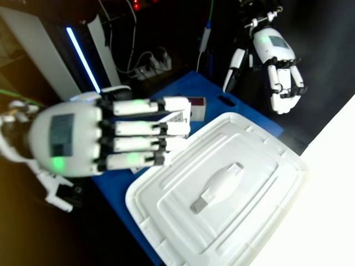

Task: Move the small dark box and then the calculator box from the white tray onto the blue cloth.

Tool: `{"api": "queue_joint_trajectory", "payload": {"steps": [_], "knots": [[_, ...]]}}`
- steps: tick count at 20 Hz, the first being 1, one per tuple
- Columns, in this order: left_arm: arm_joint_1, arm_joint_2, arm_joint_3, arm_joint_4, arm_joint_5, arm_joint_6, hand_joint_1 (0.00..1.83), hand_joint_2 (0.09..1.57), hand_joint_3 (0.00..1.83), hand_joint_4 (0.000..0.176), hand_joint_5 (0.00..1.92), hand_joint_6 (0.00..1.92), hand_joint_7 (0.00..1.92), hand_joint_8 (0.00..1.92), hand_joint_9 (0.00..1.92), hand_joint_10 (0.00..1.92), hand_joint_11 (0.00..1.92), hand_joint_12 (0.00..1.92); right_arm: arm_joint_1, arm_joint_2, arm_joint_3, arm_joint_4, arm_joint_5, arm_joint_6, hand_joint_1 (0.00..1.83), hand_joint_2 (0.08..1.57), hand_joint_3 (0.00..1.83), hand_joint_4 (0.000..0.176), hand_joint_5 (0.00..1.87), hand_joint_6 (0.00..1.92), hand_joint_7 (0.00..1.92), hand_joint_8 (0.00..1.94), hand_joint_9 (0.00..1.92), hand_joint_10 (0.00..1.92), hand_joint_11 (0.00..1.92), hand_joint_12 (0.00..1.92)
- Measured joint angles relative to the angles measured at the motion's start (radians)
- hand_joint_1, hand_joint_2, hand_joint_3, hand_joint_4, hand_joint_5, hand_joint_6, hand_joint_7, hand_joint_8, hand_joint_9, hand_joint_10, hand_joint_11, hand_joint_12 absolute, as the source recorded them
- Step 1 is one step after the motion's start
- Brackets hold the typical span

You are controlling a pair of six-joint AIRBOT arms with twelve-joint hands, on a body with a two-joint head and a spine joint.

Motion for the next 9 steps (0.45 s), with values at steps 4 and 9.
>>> {"api": "queue_joint_trajectory", "payload": {"steps": [4, 9], "knots": [[-0.015, -0.010, 0.002, 0.003, 0.006, 0.000, 0.79, 0.90, 0.00, 0.175, 0.07, 0.00, 0.30, 0.00, 0.31, 0.00, 0.00, 0.80, 0.000, -0.001, 0.026, 0.024, -0.006, 0.000, 0.42, 0.81, 0.00, 0.054, 0.12, 0.00, 0.18, 0.00, 0.26, 0.02, 0.11, 1.21], [-0.040, -0.014, 0.005, 0.011, 0.005, 0.000, 0.79, 0.89, 0.00, 0.176, 0.07, 0.00, 0.29, 0.00, 0.29, 0.00, 0.00, 0.78, 0.000, 0.000, 0.044, 0.055, -0.009, 0.000, 0.41, 0.81, 0.00, 0.044, 0.15, 0.00, 0.12, 0.00, 0.16, 0.00, 0.00, 1.23]]}}
